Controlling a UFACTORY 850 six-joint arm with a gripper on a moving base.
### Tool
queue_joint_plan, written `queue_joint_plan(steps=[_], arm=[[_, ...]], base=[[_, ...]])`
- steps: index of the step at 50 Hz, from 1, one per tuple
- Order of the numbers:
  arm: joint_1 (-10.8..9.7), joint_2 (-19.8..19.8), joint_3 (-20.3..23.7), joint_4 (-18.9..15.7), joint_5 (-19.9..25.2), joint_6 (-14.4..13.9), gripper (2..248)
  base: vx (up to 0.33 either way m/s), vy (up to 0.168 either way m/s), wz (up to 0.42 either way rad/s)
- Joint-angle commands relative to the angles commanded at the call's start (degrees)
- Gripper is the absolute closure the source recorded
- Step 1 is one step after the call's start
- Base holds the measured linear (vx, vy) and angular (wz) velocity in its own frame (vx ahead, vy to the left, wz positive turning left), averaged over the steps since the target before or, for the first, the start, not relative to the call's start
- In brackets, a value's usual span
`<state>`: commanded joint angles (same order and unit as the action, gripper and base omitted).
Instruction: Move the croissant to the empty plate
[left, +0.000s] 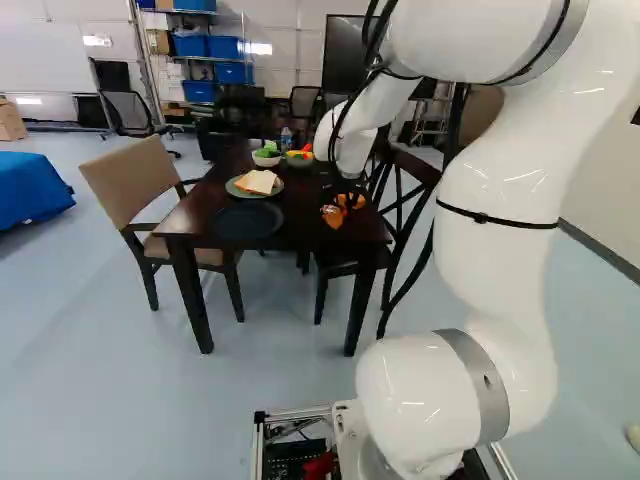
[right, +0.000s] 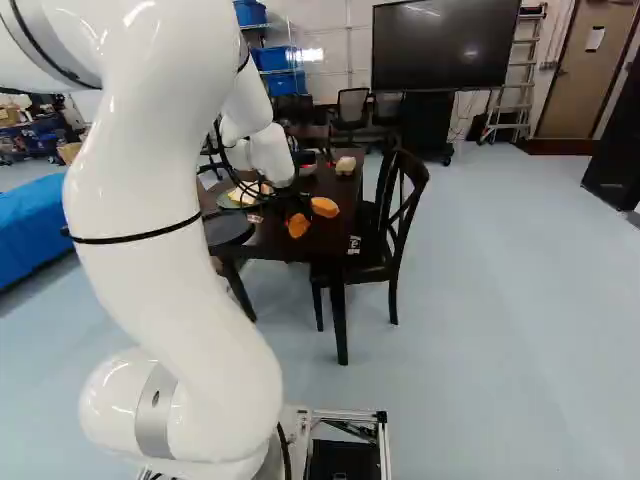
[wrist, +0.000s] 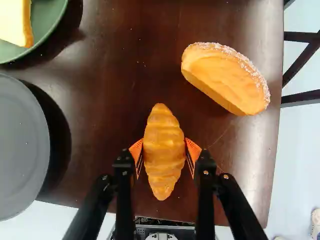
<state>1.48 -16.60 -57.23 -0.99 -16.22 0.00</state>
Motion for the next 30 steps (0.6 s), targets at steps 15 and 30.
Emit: queue_joint_plan(steps=[15,30], arm=[[0.00,0.00,0.00,0.00,0.00,0.00,122],[0.26,1.30,-0.01,0.00,0.00,0.00,122]], base=[[0.000,0.000,0.000],[0.000,0.000,0.000]])
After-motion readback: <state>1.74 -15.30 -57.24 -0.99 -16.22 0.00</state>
